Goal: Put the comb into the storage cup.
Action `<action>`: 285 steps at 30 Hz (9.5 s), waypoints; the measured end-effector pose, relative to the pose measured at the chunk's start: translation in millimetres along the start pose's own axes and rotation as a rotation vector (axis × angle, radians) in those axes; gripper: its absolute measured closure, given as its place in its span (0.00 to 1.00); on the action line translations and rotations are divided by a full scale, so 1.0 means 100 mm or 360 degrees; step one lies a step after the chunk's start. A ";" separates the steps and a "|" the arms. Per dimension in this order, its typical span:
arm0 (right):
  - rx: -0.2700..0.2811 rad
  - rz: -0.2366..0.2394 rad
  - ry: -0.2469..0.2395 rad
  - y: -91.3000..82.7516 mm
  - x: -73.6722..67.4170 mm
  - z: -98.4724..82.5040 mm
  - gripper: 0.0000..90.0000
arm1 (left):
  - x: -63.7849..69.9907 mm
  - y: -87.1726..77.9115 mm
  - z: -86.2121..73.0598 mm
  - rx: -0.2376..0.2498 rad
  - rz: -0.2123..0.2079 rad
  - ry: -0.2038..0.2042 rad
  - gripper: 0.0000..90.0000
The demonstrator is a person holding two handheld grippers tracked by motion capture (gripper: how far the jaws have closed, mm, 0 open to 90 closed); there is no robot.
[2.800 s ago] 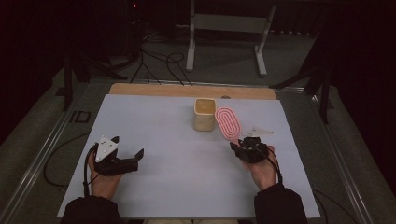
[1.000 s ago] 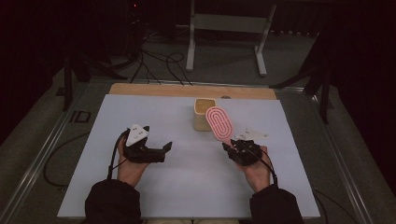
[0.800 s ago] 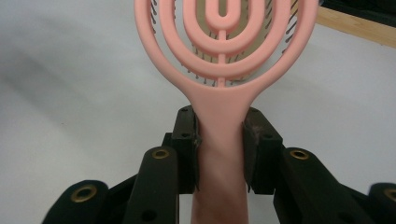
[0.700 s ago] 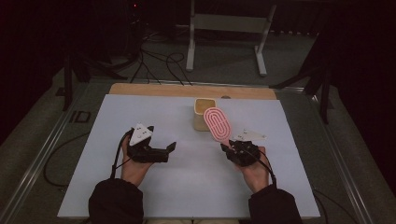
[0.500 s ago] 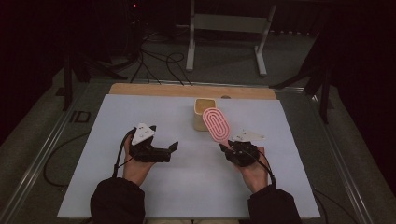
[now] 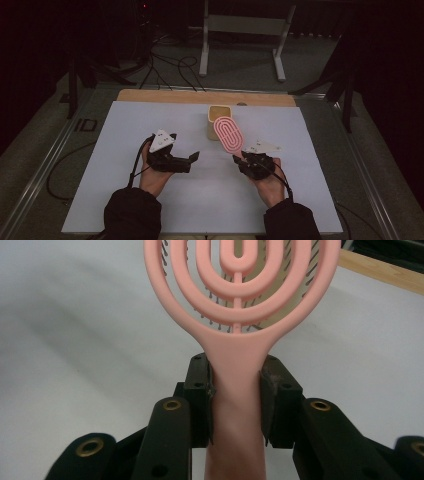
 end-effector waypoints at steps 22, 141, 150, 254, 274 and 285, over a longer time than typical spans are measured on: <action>0.0060 0.0034 -0.0036 -0.01 -0.13 0.06 0.77 | 0.34 0.34 0.18 -0.0004 -0.0199 -0.0045 0.00; 0.0314 -0.0003 0.0097 -0.40 0.27 -0.18 0.11 | 0.29 0.39 0.43 0.0085 -0.0251 -0.0275 0.72; 0.0385 -0.0035 0.0125 -0.47 0.37 -0.44 0.11 | 0.25 0.36 0.45 0.0099 -0.0239 -0.0274 0.72; 0.0614 -0.0124 0.0147 -0.62 0.53 -0.53 0.13 | -0.05 0.24 1.00 0.0218 -0.0139 -0.0245 0.72; 0.0612 -0.0125 0.0150 -0.61 0.52 -0.53 0.13 | -0.10 0.24 1.11 0.0236 -0.0115 -0.0236 0.72; 0.0611 -0.0120 0.0148 -0.59 0.51 -0.52 0.13 | -0.12 0.27 1.16 0.0229 -0.0107 -0.0232 0.72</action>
Point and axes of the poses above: each handheld gripper's, and its own axes: y roughly forward along the jaws, z roughly out of its top, x roughly to its right, the point moved 10 cm from there along y, roughly forward along the jaws, and after that the axes turned 2 degrees about y, right-handed, at the moved point
